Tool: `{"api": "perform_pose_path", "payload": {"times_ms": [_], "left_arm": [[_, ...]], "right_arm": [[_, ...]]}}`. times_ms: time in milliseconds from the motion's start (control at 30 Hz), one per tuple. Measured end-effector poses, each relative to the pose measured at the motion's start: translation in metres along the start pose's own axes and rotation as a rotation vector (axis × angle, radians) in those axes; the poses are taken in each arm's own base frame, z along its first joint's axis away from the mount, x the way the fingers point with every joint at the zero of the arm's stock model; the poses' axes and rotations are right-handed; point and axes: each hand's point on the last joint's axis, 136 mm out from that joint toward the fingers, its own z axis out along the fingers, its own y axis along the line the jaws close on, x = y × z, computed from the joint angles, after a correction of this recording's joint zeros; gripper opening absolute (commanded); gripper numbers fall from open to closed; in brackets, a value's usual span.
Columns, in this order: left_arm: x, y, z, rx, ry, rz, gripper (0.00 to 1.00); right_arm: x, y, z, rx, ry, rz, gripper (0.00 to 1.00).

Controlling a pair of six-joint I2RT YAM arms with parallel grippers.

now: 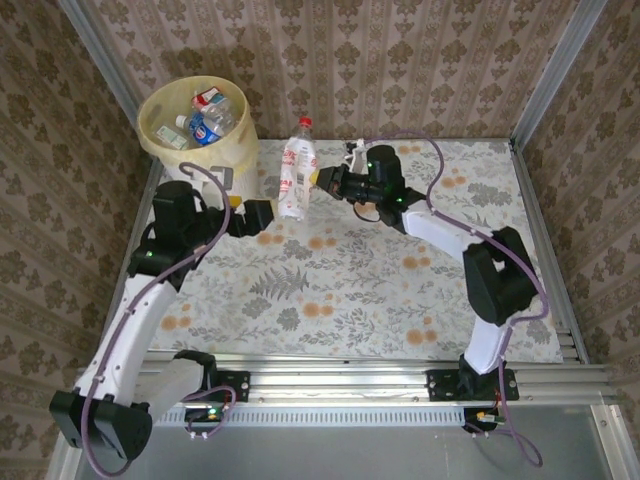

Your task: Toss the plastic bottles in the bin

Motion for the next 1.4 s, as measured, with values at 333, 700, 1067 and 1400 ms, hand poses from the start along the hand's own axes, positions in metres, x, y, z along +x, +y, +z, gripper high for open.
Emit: {"api": "perform_pose_path", "payload": {"times_ms": [333,700,1067,1400], "left_arm": [[-0.007,-0.01,0.038,0.161,0.047,-0.062,0.92],[-0.015,-0.022,0.062,0.249,0.076,-0.075,0.68],[-0.017,-0.028,0.071,0.273,0.094,-0.057,0.19],[-0.092,0.03,0.001,0.025,-0.076,-0.008,0.18]], "right_arm": [[0.033,0.021,-0.028,-0.032,0.068,-0.078,0.0],[0.059,0.041,-0.038,-0.067,0.125,-0.148,0.0],[0.066,0.043,-0.039,-0.068,0.149,-0.176,0.09],[0.069,0.043,-0.054,-0.021,0.165,-0.251,0.74]]}}
